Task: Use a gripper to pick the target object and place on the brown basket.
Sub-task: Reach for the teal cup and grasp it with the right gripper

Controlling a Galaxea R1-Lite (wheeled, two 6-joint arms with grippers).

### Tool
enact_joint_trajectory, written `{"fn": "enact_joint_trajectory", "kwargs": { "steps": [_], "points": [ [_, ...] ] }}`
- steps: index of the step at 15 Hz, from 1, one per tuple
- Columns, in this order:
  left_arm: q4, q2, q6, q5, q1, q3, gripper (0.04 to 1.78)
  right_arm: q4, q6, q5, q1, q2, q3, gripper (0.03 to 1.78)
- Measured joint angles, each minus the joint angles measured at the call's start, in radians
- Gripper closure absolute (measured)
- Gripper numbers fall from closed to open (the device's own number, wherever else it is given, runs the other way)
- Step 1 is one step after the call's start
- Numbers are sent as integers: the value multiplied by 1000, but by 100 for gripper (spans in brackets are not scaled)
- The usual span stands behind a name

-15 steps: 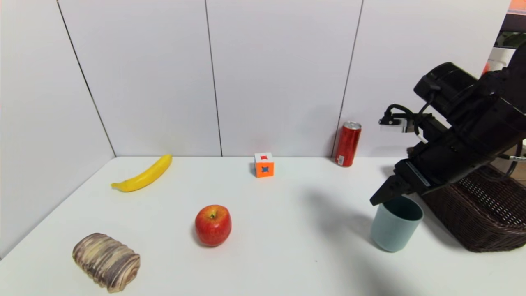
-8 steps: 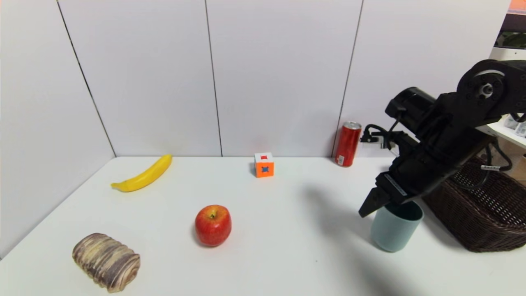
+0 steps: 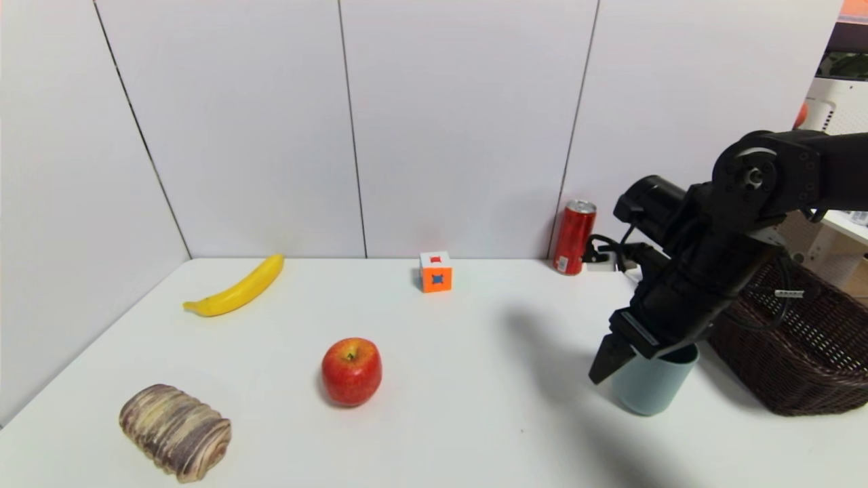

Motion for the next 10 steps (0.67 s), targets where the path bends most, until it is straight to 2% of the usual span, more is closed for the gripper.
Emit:
{"fn": "enact_joint_trajectory", "kwargs": {
  "steps": [2, 4, 7, 9, 10],
  "points": [
    [-1, 0, 0, 0, 0, 0, 13, 0, 0, 0, 1, 2, 7, 46],
    [0, 0, 0, 0, 0, 0, 13, 0, 2, -2, 4, 3, 9, 73],
    [0, 0, 0, 0, 0, 0, 13, 0, 3, -9, 5, 4, 16, 105],
    [0, 0, -1, 0, 0, 0, 13, -3, 4, -43, 5, 3, 22, 170],
    [0, 0, 0, 0, -1, 0, 13, 0, 4, -55, 5, 3, 26, 172]
  ]
}}
